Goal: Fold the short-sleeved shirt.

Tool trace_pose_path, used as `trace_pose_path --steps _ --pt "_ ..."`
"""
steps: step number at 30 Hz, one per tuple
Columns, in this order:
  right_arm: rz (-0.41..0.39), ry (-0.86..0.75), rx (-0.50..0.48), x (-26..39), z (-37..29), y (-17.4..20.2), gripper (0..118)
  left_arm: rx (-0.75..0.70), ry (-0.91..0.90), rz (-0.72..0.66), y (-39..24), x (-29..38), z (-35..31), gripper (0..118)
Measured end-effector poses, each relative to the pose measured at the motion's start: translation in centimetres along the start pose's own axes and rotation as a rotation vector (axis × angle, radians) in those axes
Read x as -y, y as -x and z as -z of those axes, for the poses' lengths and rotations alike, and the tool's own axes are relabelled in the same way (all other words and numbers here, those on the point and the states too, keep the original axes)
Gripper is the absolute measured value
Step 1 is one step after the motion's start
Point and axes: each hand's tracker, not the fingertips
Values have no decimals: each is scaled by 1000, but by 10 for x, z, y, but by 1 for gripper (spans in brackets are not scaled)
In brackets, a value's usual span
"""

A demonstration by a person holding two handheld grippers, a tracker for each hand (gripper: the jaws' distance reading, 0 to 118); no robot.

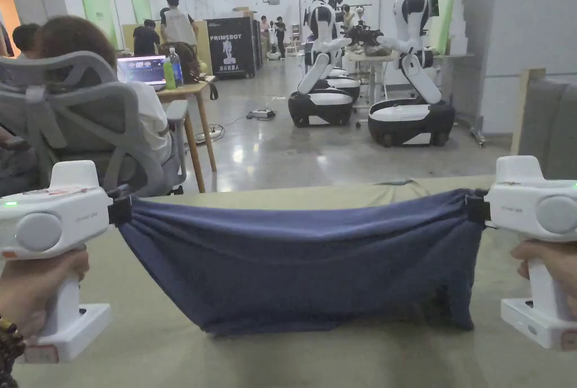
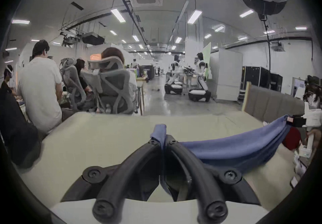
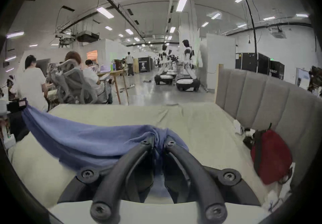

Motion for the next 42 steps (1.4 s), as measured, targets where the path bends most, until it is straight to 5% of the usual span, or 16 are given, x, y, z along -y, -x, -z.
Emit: trace_pose_path --steps 5,10,13,19,20,21,22,23,24,26,31,33,35,42 --pt "-103 183 -34 95 -55 16 9 -18 147 77 126 118 -15 1" --pt "-162 277 -26 161 -83 45 9 14 282 72 184 198 -52 1" --pt "-164 361 7 191 -69 58 10 -36 344 108 200 254 -54 1" --pt "-195 429 26 216 -44 71 11 -53 409 6 171 249 -48 4" --pt "-180 430 21 217 -43 62 15 -45 413 -4 166 244 -49 12" --pt "-166 433 16 215 -42 62 24 -49 424 -9 163 241 -51 33" --pt "-155 433 10 213 -42 63 45 -60 434 -9 163 240 -52 67" --pt "-146 429 12 209 -45 65 87 -67 444 -10 165 237 -53 111" --pt "-131 421 16 206 -52 55 114 -83 462 -12 166 235 -55 118" --pt "-93 346 -22 196 -64 58 112 -76 397 -28 174 213 -43 110" --pt "-120 269 -50 162 -102 49 109 -88 347 -26 188 184 -44 115" --pt "-149 245 -44 153 -104 66 72 -88 293 -7 200 178 -38 81" --pt "-163 237 -19 149 -106 69 2 -98 282 27 211 183 -48 5" --pt "-129 248 -8 141 -110 79 0 -77 307 -24 201 164 -61 4"
